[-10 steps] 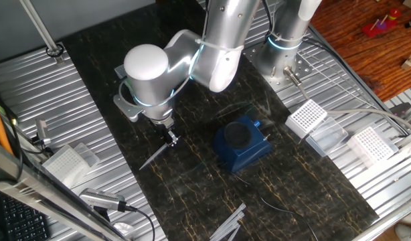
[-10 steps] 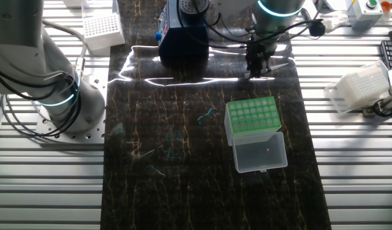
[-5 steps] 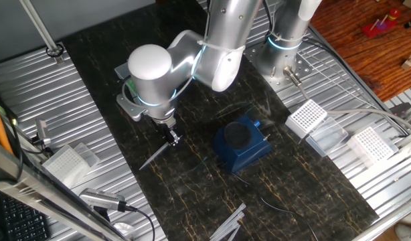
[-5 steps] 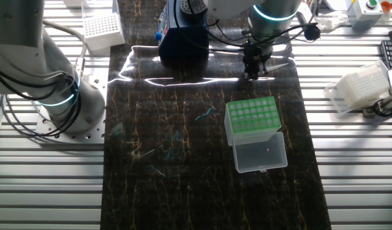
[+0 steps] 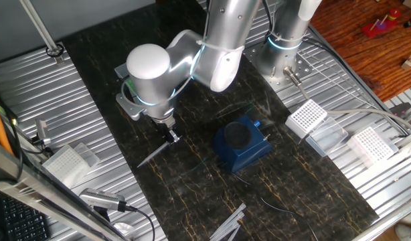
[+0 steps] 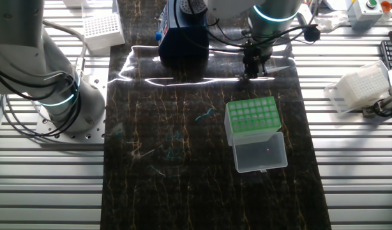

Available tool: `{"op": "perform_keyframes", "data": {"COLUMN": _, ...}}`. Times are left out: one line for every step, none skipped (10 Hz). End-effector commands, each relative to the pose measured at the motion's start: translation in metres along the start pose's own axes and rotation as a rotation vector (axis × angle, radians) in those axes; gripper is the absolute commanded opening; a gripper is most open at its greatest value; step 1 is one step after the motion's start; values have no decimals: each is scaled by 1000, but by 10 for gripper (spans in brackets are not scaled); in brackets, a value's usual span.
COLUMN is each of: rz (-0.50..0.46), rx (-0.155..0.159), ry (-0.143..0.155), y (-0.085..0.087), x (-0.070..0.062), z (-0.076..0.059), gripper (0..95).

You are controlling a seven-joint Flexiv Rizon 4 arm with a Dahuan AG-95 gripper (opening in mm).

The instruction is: Insert a large pipette tip into the holder for large pipette tips

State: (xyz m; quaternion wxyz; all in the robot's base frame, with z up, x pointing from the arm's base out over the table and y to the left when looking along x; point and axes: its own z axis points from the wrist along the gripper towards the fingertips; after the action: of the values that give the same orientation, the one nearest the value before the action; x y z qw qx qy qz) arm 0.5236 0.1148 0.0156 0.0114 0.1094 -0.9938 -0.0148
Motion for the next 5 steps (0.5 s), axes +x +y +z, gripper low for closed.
{"op": "perform_keyframes", "data": {"rz": 35, "rx": -36, "ry": 50, "y": 3, "x": 1, "z": -7, "gripper": 0}}
{"op": "perform_keyframes", "data": {"rz": 35, "rx": -36, "ry": 50, "y": 3, "x": 1, "z": -7, "gripper": 0}}
{"op": "perform_keyframes", "data": {"rz": 52, "rx": -46, "ry": 96, "y": 9, "x": 6, "z": -25, "gripper": 0}}
{"op": "perform_keyframes", "data": {"rz": 51, "rx": -45, "ry": 105, "y": 11, "x": 9, "z": -31, "gripper": 0}}
{"op": "perform_keyframes", "data": {"rz": 43, "rx": -34, "ry": 108, "y": 14, "x": 11, "z": -37, "gripper": 0}}
